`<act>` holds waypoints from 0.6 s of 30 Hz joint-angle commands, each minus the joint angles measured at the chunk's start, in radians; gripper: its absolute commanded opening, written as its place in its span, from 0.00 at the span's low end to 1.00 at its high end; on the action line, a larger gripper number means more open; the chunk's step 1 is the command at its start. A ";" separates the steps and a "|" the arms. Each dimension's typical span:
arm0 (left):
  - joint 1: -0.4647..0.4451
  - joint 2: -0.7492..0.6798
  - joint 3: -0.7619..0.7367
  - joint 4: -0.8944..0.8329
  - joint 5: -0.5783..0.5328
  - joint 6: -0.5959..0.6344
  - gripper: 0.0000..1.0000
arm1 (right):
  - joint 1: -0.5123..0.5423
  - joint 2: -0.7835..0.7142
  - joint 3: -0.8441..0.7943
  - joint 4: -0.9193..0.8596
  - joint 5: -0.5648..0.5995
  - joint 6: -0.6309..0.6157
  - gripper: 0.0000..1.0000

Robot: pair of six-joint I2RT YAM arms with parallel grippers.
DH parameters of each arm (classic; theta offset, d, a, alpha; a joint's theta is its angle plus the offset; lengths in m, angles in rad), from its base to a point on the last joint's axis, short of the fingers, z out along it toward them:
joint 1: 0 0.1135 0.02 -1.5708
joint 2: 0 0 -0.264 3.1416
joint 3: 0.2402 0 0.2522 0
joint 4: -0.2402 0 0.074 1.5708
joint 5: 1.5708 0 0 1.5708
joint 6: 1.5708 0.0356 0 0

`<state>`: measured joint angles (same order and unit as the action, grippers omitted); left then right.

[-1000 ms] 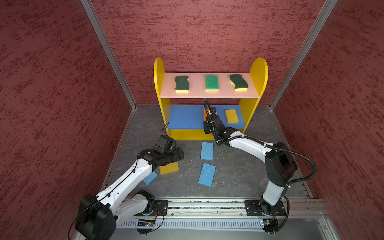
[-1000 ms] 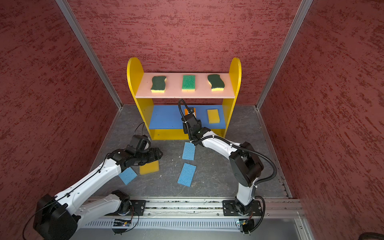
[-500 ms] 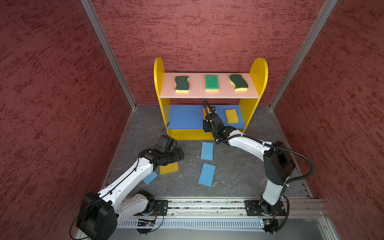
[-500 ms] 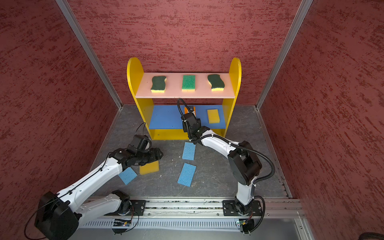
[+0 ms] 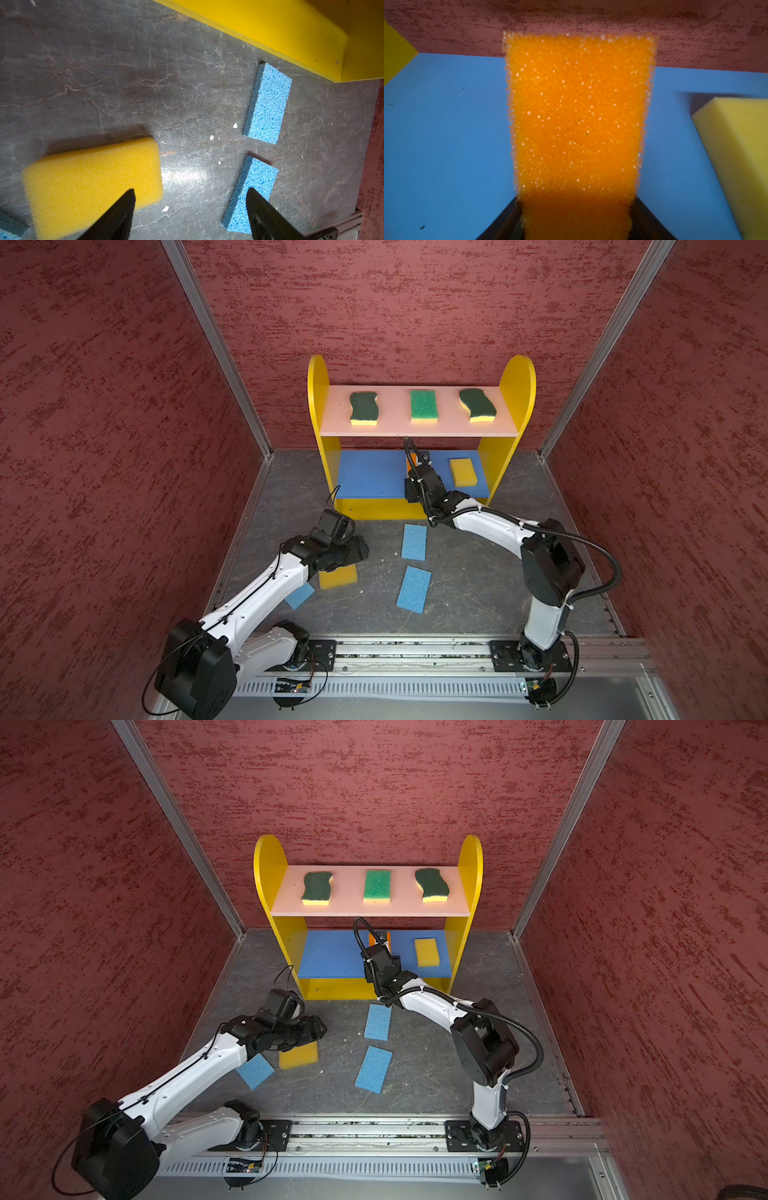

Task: Place and organize the cleaning sponges onto the shelf
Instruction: 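Lower the orange sponge onto the blue shelf and open the right gripper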

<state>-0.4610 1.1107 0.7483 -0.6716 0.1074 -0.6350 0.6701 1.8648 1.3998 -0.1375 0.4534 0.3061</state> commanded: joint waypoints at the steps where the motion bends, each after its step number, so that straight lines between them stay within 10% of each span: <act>1: 0.007 0.006 0.024 0.034 0.008 0.018 0.84 | -0.017 0.026 0.032 0.000 0.022 0.023 0.67; 18: 0.007 0.029 0.026 0.050 0.014 0.016 0.84 | -0.024 0.043 0.061 -0.032 0.020 0.041 0.75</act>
<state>-0.4599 1.1343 0.7483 -0.6407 0.1120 -0.6312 0.6571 1.8969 1.4319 -0.1600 0.4561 0.3401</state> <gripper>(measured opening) 0.838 0.747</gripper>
